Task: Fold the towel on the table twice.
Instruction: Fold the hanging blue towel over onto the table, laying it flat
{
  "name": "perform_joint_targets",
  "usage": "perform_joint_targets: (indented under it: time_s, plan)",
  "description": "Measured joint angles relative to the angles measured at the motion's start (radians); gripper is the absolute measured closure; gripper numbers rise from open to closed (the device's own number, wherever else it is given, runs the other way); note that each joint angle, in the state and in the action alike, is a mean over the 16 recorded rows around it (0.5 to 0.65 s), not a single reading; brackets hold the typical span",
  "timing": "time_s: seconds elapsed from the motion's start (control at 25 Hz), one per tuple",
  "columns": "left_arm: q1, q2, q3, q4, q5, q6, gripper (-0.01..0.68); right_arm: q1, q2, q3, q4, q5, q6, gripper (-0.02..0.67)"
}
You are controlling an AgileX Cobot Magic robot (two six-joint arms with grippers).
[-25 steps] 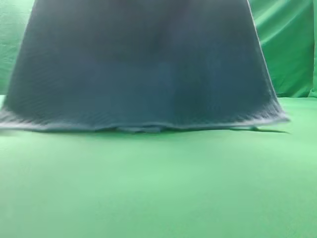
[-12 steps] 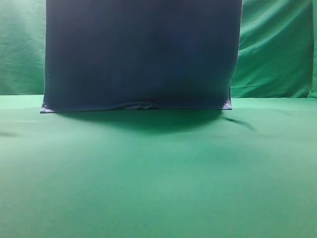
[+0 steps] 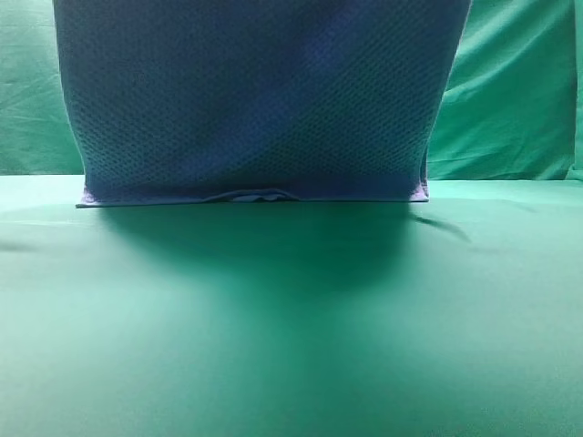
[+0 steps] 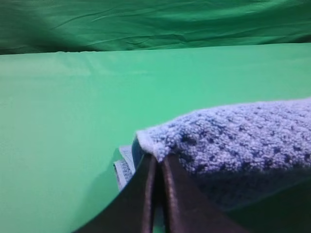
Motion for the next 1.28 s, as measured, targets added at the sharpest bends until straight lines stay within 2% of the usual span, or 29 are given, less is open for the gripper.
perform_joint_targets:
  time_s: [0.28,0.6,0.92,1.28]
  plan:
    - [-0.003,-0.203,0.250,-0.075,-0.017,0.009,0.673,0.025,-0.224,0.320,0.040,-0.062,0.014,0.649]
    - [-0.004,-0.434,0.520,-0.197,0.007,0.068,0.673,0.120,-0.451,0.636,0.043,-0.100,0.077,0.649]
    - [-0.004,-0.625,0.720,-0.312,0.080,0.136,0.673,0.232,-0.599,0.829,0.022,-0.070,0.176,0.649]
    - [-0.004,-0.701,0.826,-0.370,0.101,0.157,0.673,0.299,-0.639,0.963,-0.003,-0.069,0.276,0.649]
